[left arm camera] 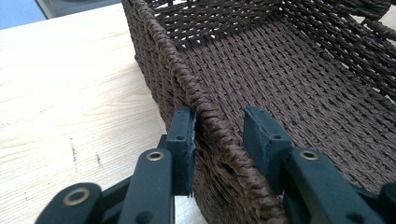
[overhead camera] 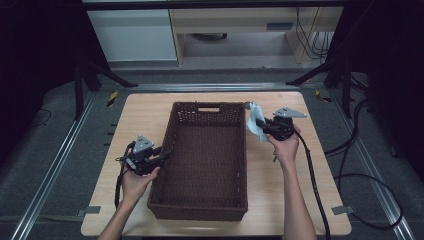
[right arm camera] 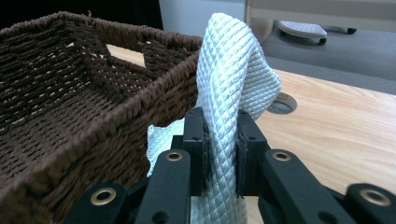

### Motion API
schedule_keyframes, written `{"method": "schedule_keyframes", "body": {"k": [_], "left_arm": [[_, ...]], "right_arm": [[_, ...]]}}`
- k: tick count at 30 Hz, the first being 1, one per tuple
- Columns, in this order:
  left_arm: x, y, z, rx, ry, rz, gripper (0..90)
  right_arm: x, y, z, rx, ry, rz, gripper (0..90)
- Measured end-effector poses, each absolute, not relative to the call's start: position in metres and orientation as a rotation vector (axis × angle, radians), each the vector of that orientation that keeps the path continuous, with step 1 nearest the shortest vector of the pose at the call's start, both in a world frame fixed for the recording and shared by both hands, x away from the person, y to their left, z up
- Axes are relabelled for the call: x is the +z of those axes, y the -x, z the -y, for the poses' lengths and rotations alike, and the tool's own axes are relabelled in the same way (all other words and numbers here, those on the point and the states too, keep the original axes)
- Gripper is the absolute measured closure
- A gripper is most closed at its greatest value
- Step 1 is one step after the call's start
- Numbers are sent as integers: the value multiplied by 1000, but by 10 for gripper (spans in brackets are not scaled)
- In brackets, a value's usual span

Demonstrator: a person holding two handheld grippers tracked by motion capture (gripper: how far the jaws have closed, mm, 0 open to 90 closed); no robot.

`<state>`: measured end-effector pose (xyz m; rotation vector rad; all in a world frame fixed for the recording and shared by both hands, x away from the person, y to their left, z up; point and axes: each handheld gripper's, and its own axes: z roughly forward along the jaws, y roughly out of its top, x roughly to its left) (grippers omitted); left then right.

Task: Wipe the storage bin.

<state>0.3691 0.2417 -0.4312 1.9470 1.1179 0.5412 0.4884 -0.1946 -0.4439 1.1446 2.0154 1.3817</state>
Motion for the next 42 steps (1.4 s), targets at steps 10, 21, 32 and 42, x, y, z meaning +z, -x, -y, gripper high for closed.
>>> {"method": "schedule_keyframes", "body": {"k": [10,21,32,42], "left_arm": [[-431,-369,-242,544,-1950,-1115,636],[-431,-369,-241,543,-1944,-1122,638],[-431,-369,-241,544,-1941,-1132,640],[-429,-369,-239,559,-1948,-1150,653]], "right_arm": [[-479,-510,175,1340,-1145,-2126,794],[-505,-516,167,1230,-1268,-2202,792],[-452,-507,180,1441,-1103,-2045,792],[-477,-508,175,1289,-1158,-2173,793]]}}
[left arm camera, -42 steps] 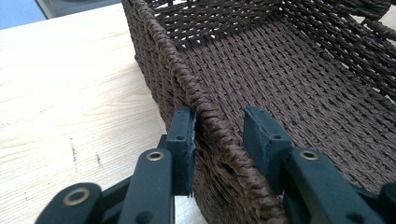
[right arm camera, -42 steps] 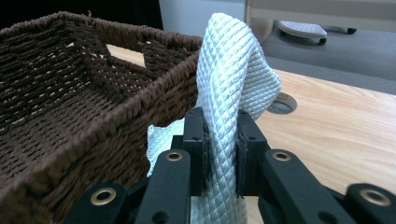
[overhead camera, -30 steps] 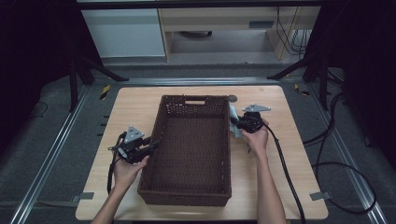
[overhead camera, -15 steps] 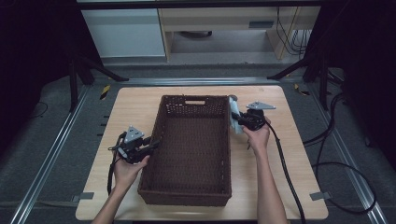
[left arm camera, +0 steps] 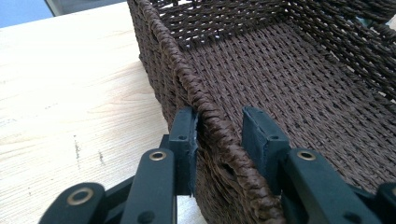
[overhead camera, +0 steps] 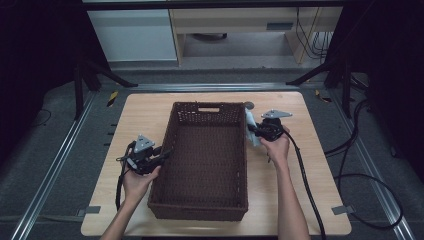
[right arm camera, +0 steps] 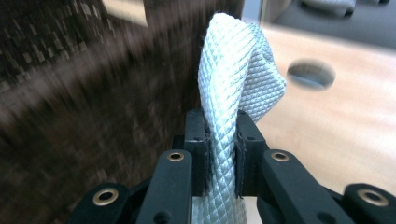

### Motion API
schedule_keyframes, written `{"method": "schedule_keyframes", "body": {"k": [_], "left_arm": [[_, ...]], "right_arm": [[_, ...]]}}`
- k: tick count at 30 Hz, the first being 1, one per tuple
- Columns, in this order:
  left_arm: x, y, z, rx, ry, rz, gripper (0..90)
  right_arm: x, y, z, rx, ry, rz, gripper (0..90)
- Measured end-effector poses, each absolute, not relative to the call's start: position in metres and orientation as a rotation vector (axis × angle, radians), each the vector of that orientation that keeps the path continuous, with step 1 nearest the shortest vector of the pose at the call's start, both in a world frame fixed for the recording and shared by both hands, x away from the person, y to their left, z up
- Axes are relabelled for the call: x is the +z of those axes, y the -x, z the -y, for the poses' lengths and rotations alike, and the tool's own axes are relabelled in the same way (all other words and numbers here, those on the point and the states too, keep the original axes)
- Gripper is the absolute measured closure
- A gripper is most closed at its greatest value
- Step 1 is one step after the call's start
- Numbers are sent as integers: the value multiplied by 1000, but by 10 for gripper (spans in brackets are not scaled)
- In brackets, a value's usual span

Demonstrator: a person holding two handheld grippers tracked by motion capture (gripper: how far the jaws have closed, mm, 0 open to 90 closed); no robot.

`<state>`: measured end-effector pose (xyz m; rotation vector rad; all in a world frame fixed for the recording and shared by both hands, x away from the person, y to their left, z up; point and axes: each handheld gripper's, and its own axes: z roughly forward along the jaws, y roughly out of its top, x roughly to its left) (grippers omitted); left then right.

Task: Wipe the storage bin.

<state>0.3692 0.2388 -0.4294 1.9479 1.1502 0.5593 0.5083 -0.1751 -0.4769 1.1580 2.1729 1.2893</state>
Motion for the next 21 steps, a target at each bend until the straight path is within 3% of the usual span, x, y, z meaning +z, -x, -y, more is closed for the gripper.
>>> {"method": "schedule_keyframes", "body": {"k": [10,21], "left_arm": [[-429,-379,-240,543,-1937,-1164,658],[-429,-388,-238,558,-1947,-1164,659]], "right_arm": [[-510,-508,172,1187,-1250,-2261,793],[-449,-493,183,1377,-1110,-2129,793]]}}
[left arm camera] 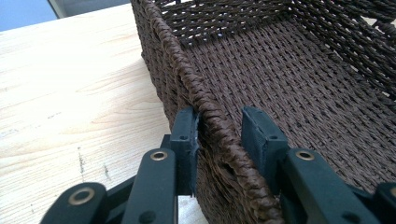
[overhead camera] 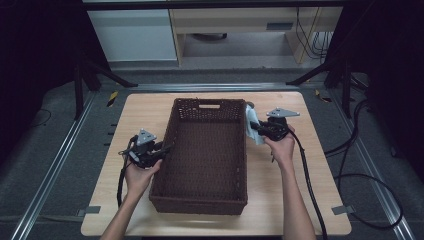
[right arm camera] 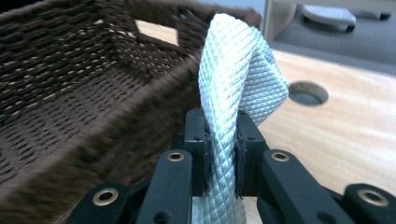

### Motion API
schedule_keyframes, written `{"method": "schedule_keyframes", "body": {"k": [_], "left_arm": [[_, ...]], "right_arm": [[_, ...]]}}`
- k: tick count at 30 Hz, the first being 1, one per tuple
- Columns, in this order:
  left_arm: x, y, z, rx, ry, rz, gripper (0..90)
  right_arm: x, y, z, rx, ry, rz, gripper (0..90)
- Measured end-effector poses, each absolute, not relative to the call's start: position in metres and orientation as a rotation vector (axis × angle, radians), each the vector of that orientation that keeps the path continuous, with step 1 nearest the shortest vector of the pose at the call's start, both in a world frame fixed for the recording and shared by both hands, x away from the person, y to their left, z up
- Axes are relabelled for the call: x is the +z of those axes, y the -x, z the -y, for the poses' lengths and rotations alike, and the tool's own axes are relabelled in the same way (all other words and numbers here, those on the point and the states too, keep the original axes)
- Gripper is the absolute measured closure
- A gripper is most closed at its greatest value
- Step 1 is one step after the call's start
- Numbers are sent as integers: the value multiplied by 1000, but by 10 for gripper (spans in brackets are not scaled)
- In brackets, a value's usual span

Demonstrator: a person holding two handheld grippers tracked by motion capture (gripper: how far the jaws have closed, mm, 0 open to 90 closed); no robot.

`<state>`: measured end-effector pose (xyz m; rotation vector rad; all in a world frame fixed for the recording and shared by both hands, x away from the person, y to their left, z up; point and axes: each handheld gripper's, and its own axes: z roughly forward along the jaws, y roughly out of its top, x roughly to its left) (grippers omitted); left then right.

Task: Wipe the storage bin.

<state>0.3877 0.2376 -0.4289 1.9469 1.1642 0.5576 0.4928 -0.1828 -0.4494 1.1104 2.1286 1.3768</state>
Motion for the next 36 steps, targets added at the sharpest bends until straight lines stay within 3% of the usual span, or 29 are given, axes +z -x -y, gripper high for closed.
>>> {"method": "schedule_keyframes", "body": {"k": [4,7,17,22,32,36], "left_arm": [[-429,-387,-238,557,-1941,-1163,648],[-430,-386,-239,581,-1934,-1175,584],[-425,-370,-245,551,-1908,-1109,473],[-420,-356,-244,558,-1934,-1077,499],[-428,-346,-242,574,-1953,-1087,566],[-429,-346,-239,575,-1943,-1116,618]], "right_arm": [[-449,-491,180,1353,-1092,-2156,793],[-457,-491,179,1313,-1112,-2186,793],[-504,-491,174,1186,-1239,-2276,793],[-507,-487,172,1195,-1235,-2284,792],[-454,-478,173,1349,-1094,-2180,792],[-449,-474,173,1346,-1068,-2182,793]]}}
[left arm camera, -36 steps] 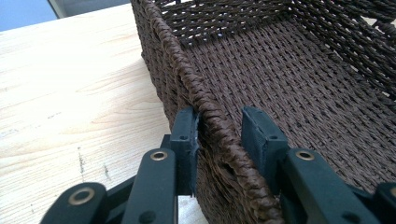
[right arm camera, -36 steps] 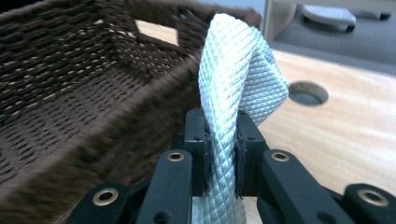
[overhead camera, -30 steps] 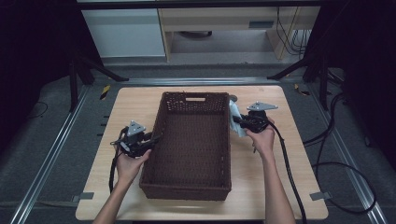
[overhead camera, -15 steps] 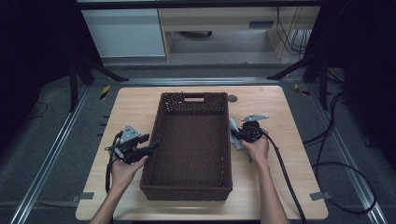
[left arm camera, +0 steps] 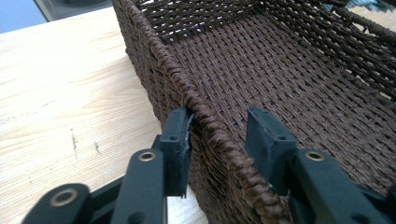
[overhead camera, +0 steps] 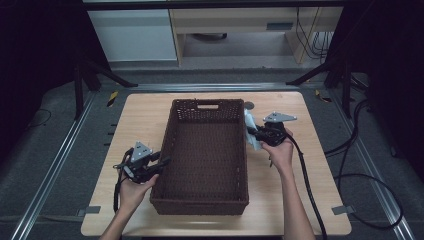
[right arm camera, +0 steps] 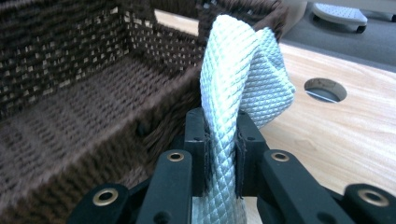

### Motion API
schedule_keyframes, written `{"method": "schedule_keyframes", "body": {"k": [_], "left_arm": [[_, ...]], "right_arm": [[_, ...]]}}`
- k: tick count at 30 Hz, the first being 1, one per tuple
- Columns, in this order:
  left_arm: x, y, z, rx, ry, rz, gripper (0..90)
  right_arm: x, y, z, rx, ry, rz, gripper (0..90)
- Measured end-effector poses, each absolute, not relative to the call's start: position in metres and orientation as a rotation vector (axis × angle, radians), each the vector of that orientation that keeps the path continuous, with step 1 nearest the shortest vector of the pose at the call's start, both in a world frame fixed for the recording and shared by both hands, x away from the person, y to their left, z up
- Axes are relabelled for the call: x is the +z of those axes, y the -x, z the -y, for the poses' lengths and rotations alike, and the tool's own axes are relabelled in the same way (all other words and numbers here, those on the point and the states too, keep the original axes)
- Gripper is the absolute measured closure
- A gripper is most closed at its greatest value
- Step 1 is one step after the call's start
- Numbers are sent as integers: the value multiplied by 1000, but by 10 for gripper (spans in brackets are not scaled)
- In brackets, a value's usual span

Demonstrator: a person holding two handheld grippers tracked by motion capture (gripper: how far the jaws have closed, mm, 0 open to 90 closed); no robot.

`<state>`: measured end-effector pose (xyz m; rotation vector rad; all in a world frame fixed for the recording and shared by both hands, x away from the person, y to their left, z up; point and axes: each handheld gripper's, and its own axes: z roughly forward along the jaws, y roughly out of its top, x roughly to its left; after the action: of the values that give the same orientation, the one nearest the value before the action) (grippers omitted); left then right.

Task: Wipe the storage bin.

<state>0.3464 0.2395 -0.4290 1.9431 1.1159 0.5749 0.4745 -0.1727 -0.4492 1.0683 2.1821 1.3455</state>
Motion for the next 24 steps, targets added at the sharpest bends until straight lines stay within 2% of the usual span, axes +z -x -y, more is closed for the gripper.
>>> {"method": "schedule_keyframes", "body": {"k": [4,17,20,24], "left_arm": [[-428,-347,-237,592,-1934,-1143,671],[-430,-366,-234,595,-1911,-1157,683],[-430,-366,-235,595,-1913,-1158,666],[-430,-364,-236,620,-1909,-1160,583]], "right_arm": [[-459,-473,167,1292,-1070,-2223,793],[-507,-476,168,1169,-1194,-2306,793],[-504,-475,168,1194,-1186,-2301,793],[-483,-472,171,1277,-1155,-2251,792]]}}
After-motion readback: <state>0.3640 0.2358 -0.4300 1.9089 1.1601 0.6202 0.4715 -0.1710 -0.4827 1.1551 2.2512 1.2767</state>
